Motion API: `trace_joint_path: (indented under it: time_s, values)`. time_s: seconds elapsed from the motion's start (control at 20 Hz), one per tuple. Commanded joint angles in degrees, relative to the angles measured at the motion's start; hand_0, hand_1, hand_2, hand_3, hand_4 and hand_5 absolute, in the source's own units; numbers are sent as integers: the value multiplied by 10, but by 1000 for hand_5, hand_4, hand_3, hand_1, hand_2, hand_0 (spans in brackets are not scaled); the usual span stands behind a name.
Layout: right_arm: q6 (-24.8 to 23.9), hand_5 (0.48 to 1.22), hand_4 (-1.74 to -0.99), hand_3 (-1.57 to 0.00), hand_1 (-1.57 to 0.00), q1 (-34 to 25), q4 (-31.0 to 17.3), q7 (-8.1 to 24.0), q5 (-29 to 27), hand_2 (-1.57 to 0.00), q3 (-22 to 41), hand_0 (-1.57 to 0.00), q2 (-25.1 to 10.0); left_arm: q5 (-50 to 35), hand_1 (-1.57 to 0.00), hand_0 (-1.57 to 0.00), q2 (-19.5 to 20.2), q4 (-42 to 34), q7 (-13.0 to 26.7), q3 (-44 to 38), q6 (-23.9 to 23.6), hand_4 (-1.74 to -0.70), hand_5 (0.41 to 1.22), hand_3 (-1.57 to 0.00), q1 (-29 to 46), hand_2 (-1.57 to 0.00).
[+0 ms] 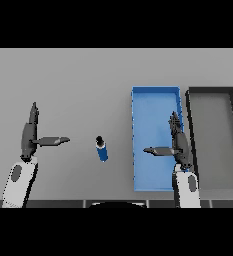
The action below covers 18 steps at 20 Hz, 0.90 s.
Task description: Pick up the blue pipe and place it into the blue bin.
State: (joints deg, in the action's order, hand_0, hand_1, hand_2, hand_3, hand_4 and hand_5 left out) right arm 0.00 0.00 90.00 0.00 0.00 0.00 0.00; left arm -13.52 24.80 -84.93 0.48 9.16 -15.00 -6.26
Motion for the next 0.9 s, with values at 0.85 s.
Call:
trace_joint_path:
  time_s: [0.85]
  values:
    - [26,617,-1180,1,1,72,79,-73,97,1,44,1,-92,1,1,1,127,-47,-98,66,216,-1007,561,1,61,1]
